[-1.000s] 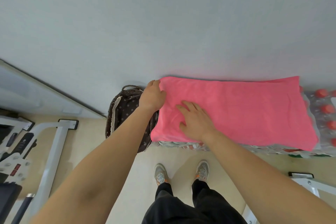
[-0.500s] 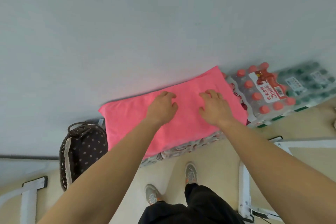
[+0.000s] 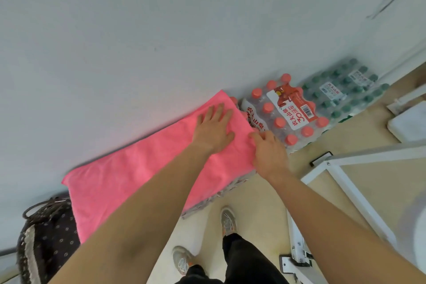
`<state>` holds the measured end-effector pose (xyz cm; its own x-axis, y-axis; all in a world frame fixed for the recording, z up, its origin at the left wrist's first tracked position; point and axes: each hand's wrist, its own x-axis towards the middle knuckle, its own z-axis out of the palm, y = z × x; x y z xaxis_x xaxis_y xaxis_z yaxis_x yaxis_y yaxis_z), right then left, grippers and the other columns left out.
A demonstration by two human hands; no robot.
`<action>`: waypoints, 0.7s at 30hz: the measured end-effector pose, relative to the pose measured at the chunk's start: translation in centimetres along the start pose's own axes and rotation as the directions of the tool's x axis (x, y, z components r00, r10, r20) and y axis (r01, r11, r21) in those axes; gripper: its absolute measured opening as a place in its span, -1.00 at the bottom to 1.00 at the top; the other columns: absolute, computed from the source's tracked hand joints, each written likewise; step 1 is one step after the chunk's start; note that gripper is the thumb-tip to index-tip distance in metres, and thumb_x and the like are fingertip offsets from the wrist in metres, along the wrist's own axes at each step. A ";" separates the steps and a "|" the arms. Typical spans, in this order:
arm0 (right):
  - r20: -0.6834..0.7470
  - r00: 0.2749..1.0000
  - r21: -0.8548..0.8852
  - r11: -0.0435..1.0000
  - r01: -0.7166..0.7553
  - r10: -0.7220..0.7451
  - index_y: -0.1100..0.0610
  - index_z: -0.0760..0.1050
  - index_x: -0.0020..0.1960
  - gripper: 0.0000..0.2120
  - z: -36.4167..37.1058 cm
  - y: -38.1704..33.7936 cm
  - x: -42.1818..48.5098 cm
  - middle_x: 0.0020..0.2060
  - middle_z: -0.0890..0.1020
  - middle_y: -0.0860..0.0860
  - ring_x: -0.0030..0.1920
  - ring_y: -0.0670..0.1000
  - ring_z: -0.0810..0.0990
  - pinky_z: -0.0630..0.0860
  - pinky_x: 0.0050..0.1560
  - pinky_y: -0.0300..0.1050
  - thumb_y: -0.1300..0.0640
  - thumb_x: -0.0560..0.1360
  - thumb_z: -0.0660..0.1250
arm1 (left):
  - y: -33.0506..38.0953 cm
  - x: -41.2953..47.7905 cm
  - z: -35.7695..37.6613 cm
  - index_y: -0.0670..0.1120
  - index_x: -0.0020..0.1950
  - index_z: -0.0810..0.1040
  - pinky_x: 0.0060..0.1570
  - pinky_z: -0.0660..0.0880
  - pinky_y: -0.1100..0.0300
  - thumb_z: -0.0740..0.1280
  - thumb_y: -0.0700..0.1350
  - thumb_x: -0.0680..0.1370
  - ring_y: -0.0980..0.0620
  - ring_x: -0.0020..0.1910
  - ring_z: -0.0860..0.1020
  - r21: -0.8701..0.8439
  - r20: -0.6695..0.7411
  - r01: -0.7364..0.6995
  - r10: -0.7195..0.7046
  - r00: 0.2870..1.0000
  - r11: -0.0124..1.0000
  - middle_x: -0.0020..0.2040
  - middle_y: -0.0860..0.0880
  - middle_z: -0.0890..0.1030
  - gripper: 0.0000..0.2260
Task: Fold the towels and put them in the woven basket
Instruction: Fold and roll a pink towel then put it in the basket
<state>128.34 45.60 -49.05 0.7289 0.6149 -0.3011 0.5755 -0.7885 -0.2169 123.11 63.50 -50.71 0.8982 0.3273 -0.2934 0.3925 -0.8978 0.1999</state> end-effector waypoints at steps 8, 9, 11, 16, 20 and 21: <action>0.003 0.991 -0.048 0.990 -0.132 0.133 -0.01 0.43 0.33 -0.57 0.0 2.9 -0.5 0.09 0.42 0.07 0.13 0.17 0.45 0.47 0.12 0.09 0.24 0.49 0.24 | 2.5 3.2 -0.3 0.05 0.61 -0.02 0.50 -0.01 -0.22 0.18 0.16 0.59 -0.12 0.58 -0.06 -0.006 0.099 -0.104 0.104 0.990 0.995 0.62 0.00 -0.09 -0.34; -0.013 0.988 -0.067 0.986 -0.153 0.152 -0.01 0.44 0.30 -0.59 -0.1 2.7 -0.7 0.10 0.41 0.07 0.16 0.17 0.40 0.45 0.14 0.09 0.22 0.48 0.24 | 2.6 2.9 -0.3 0.05 0.61 -0.02 0.50 -0.01 -0.21 0.19 0.15 0.59 -0.11 0.59 -0.05 -0.016 0.100 -0.110 0.111 0.989 0.994 0.62 -0.01 -0.08 -0.34; -0.062 0.983 -0.086 0.981 -0.176 0.171 0.03 0.47 0.25 -0.63 -0.3 1.7 -0.9 0.13 0.41 0.08 0.19 0.19 0.35 0.42 0.18 0.11 0.20 0.45 0.23 | 2.1 1.8 -0.4 0.04 0.60 0.01 0.51 0.01 -0.17 0.21 0.13 0.58 -0.09 0.58 -0.02 -0.053 0.065 -0.102 0.105 0.992 0.993 0.62 -0.02 -0.03 -0.35; -0.070 0.997 -0.077 0.997 -0.024 0.019 0.05 0.47 0.31 -0.58 -0.3 -4.3 -1.4 0.24 0.43 0.09 0.27 0.20 0.37 0.35 0.24 0.12 0.14 0.45 0.25 | -3.1 -4.3 -0.1 -0.02 0.59 0.11 0.49 0.11 -0.12 0.23 0.09 0.57 -0.05 0.56 0.09 -0.130 -0.078 -0.034 0.024 0.997 0.991 0.60 -0.05 0.09 -0.37; -0.053 0.990 -0.063 0.990 0.128 -0.131 0.05 0.47 0.30 -0.59 0.9 -9.9 -2.1 0.24 0.43 0.09 0.23 0.18 0.40 0.37 0.17 0.06 0.09 0.46 0.26 | -8.1 -10.6 0.1 -0.07 0.57 0.18 0.47 0.19 -0.05 0.27 0.04 0.56 -0.06 0.53 0.19 -0.196 -0.123 0.111 -0.137 0.983 0.974 0.57 -0.08 0.19 -0.39; -0.038 0.982 -0.065 0.981 0.182 -0.185 0.05 0.47 0.30 -0.60 1.5 -12.0 -2.6 0.24 0.43 0.09 0.23 0.17 0.40 0.37 0.17 0.06 0.08 0.46 0.26 | -10.0 -12.7 0.3 -0.08 0.56 0.20 0.46 0.21 -0.03 0.28 0.02 0.56 -0.07 0.52 0.22 -0.218 -0.142 0.162 -0.196 0.970 0.962 0.56 -0.09 0.22 -0.39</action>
<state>118.94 53.47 -47.09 0.6232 0.7503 -0.2207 0.7217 -0.6605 -0.2074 107.73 68.25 -49.22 0.8228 0.5350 -0.1916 0.5667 -0.7468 0.3482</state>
